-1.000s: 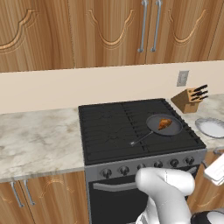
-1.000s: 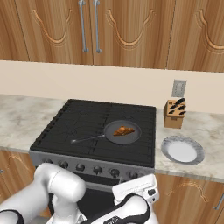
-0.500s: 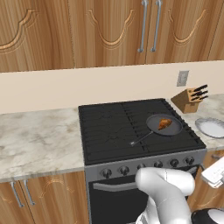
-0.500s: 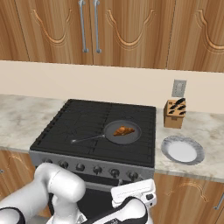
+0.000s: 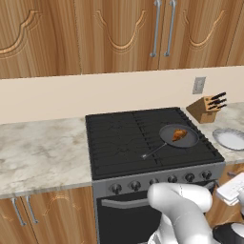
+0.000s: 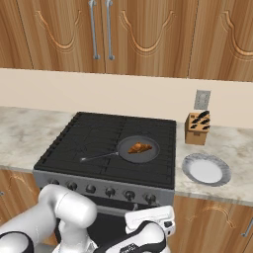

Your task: Pick the croissant and place it on the pan. Then turn on the stove to warm the croissant.

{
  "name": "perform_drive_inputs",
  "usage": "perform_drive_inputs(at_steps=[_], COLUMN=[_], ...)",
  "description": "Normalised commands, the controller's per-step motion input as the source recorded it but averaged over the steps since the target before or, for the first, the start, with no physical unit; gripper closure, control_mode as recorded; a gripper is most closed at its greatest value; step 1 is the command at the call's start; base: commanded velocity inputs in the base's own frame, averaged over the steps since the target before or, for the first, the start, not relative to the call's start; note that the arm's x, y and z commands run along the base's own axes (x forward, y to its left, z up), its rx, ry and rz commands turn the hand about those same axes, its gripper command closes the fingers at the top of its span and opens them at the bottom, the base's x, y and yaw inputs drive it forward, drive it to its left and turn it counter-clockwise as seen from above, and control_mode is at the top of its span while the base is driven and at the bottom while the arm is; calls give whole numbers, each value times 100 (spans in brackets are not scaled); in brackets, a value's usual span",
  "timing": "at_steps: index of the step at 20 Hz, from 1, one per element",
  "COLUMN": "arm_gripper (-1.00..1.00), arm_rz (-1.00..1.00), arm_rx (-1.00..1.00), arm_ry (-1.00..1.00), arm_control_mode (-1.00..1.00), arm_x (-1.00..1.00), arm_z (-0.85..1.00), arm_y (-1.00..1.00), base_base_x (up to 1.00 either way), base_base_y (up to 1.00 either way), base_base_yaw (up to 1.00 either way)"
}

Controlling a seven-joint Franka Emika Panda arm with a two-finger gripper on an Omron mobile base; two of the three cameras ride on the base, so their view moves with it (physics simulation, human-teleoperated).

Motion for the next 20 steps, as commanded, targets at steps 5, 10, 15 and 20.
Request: perform_drive_inputs(at_steps=[5,10,15,20], arm_gripper=[-100,-100,-100,-100], arm_rz=[0,0,0,0], arm_rx=[7,6,5,5], arm_ry=[10,8,3,0], arm_control_mode=[-100,-100,-100,-100], arm_x=[17,10,7,15], arm_z=[-15,-19,-16,-4], arm_y=[0,0,0,0], base_base_x=[0,0,0,0], base_base_y=[0,0,0,0], base_base_yaw=[0,0,0,0])
